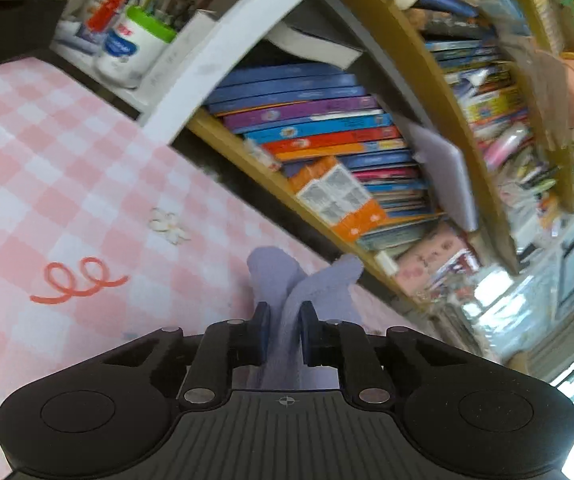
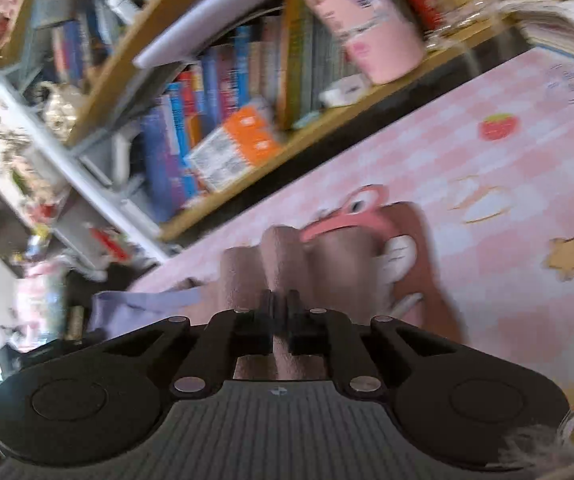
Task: Fold clothes
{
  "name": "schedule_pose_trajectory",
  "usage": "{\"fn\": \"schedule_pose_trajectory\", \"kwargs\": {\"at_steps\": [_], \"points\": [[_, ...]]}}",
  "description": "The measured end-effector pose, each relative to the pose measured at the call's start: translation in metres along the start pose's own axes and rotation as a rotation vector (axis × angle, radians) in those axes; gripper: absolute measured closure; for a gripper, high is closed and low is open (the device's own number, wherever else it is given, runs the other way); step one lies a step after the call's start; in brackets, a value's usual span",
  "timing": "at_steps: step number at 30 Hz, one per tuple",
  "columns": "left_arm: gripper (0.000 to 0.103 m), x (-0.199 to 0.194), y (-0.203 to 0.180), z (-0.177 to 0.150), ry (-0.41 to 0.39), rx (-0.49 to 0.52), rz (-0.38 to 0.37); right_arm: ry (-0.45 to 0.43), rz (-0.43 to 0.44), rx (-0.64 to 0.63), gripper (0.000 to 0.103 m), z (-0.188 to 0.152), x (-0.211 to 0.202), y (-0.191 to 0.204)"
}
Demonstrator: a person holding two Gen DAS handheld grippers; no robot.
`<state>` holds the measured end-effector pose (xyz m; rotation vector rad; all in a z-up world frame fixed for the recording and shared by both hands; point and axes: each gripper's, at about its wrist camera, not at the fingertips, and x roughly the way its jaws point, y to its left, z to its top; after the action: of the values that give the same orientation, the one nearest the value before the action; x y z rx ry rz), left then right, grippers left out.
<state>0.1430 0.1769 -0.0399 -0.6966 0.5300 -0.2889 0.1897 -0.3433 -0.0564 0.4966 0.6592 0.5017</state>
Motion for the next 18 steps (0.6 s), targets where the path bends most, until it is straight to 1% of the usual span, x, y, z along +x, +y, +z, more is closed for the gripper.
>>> {"fn": "schedule_pose_trajectory", "kwargs": {"at_steps": [1,3,5,6,7,9,10,12,14,17,18], "points": [[0.089,0.002,0.001,0.000,0.008,-0.001,0.022,0.001,0.001,-0.011,0.097,-0.001,0.001,0.003],[0.089,0.004,0.002,-0.001,0.016,-0.004,0.035,-0.005,-0.008,-0.025,0.097,-0.001,0.001,0.007],[0.088,0.004,-0.001,-0.001,0.011,0.011,0.043,-0.036,-0.055,-0.029,0.097,0.001,-0.004,0.006],[0.085,0.004,-0.002,-0.002,0.009,0.018,0.049,-0.053,-0.088,-0.039,0.097,0.001,-0.006,0.005],[0.080,0.004,-0.003,-0.002,0.010,0.025,0.057,-0.071,-0.121,-0.050,0.097,0.002,-0.008,0.004],[0.050,0.006,-0.004,-0.002,0.013,0.037,0.079,-0.068,-0.140,-0.045,0.097,0.002,-0.007,0.000],[0.045,0.007,-0.004,-0.002,0.016,0.043,0.091,-0.062,-0.144,-0.040,0.097,0.003,-0.006,-0.002],[0.044,0.009,-0.004,-0.002,0.023,0.052,0.109,-0.050,-0.152,-0.029,0.094,0.003,-0.004,-0.005],[0.044,0.009,-0.004,-0.003,0.023,0.053,0.110,-0.058,-0.178,-0.022,0.087,0.003,-0.006,-0.008],[0.044,0.007,-0.002,-0.003,0.019,0.049,0.105,-0.077,-0.231,0.000,0.084,0.004,-0.011,-0.014],[0.044,0.006,-0.002,-0.002,0.016,0.044,0.099,-0.084,-0.221,0.027,0.081,0.005,-0.014,-0.019]]}}
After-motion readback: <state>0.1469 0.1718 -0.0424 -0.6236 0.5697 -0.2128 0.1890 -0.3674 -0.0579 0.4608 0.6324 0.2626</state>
